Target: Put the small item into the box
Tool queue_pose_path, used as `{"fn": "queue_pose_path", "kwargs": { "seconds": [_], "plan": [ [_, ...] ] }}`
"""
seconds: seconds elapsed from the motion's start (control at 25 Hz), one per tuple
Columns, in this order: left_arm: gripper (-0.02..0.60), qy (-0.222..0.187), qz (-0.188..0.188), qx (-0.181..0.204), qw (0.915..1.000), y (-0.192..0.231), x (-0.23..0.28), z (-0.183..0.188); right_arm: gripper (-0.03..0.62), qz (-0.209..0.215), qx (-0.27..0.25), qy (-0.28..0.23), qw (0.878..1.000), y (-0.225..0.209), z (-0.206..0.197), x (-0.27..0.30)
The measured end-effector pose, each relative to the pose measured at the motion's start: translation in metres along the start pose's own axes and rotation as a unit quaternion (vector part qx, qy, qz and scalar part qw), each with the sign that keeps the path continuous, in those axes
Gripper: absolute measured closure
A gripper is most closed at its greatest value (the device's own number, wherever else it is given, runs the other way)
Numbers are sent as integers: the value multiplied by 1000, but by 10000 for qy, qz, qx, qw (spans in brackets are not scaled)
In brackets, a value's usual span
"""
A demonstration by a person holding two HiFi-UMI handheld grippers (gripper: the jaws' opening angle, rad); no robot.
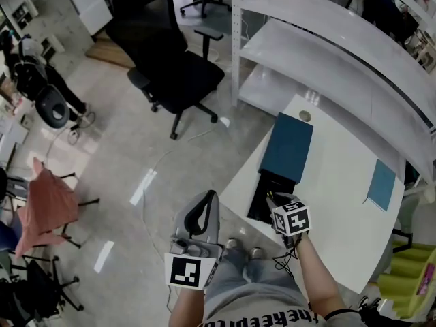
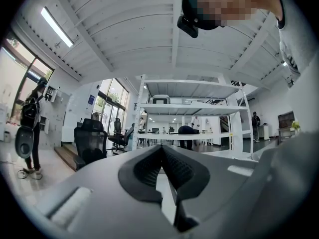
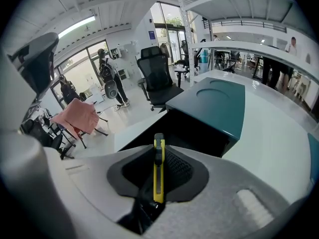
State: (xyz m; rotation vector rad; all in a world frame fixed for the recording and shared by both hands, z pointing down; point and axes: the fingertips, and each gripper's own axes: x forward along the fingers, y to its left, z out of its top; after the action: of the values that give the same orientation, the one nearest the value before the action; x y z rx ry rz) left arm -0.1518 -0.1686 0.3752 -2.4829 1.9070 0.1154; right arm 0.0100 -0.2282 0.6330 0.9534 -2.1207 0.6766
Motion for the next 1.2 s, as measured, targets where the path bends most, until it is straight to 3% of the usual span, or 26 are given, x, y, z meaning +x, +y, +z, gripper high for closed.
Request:
{"fn": "queue_pose_path", "kwargs": {
  "seconds": [0.8,1.2],
  "plan": [
    [565,-2,171,-49,9998,14,-2,-2,525,-93,-585,796,9951,4,3,25],
    [565,106,279,-103,9995,22,-4,-10,525,-368,-962,1224,9871,-3,3,36]
  ]
}}
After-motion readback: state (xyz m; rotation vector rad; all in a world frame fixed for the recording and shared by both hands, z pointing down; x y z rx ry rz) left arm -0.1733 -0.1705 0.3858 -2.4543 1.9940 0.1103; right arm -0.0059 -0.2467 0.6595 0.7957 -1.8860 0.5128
